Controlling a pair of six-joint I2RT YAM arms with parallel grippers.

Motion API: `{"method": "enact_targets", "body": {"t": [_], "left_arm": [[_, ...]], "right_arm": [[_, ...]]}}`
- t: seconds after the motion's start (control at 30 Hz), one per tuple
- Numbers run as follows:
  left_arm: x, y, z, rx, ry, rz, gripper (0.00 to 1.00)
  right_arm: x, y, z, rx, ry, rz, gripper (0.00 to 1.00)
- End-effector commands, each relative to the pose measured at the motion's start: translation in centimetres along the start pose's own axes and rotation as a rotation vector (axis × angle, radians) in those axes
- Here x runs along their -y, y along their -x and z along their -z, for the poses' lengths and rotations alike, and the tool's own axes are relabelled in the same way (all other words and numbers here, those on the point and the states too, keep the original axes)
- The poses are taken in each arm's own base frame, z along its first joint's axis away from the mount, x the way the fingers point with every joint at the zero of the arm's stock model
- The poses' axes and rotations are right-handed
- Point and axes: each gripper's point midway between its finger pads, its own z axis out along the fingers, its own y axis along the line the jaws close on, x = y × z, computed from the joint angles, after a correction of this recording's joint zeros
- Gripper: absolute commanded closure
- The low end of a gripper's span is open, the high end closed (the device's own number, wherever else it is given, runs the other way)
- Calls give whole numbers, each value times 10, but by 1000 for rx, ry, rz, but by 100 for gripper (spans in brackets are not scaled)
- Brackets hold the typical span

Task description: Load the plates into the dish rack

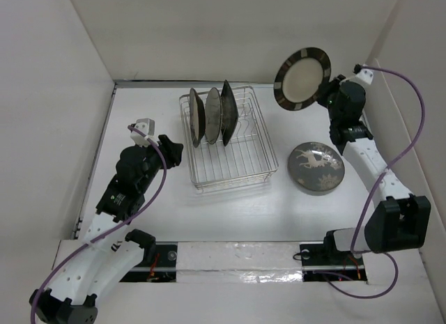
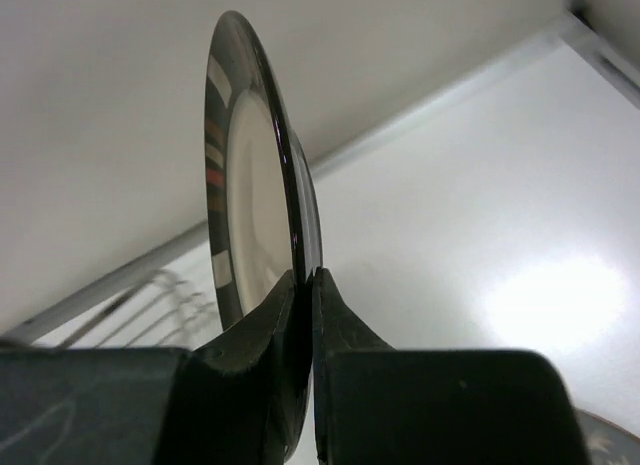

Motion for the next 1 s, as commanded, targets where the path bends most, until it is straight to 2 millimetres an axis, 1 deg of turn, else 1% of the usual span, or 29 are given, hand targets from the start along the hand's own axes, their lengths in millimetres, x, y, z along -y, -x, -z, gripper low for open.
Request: {"method": "enact_targets", "body": {"t": [0.0,0.03,0.07,0.1,0.2,0.23,0.27,0.33,0.37,0.47,0.5,0.53,0.6,0.7,0.77,0.83,0.87,0.93,0.97], "left_arm": [[10,20,0,55,-38,-5,55],[10,21,1,58,-39,-6,56],[11,23,1,68,-42,-5,55],[10,24,2,75,-38,-4,55],[12,22,2,66,-46,-5,55],[11,21,2,63,-46,-5,55],[11,22,3,68,-47,-5,55],[11,26,5,86,-42,-3,55],[11,27,5,88,-42,-3,55],[13,22,4,68,-54,-3,55],[13,24,6,78,-53,-2,55],[12,26,6,86,-51,-3,55],[13,25,5,80,-52,-2,55],[14,24,7,77,-63,-4,55],[13,27,8,91,-55,-1,55],[13,26,7,83,-57,-2,55],[14,24,6,77,-61,-1,55],[14,25,8,84,-66,-2,55],[13,26,9,88,-61,-2,55]], "right_arm": [[-61,93,31,252,72,56,100],[-84,95,38,257,102,83,100],[-91,88,40,226,101,113,100],[-114,85,42,215,127,144,100],[-138,69,45,173,146,194,100],[-142,66,47,178,131,219,100],[-160,56,51,168,155,233,100],[-169,48,52,161,142,271,100],[-179,38,50,134,147,293,100],[-188,25,50,116,145,322,100],[-194,18,48,104,152,331,100],[-196,17,47,105,151,332,100],[-200,0,45,65,153,371,100],[-201,-11,42,48,149,386,100],[-204,-25,42,23,149,407,100],[-204,-30,41,16,136,427,100],[-206,-39,38,1,131,444,100],[-208,-48,37,-9,122,465,100],[-211,-58,34,-19,120,481,100]]}}
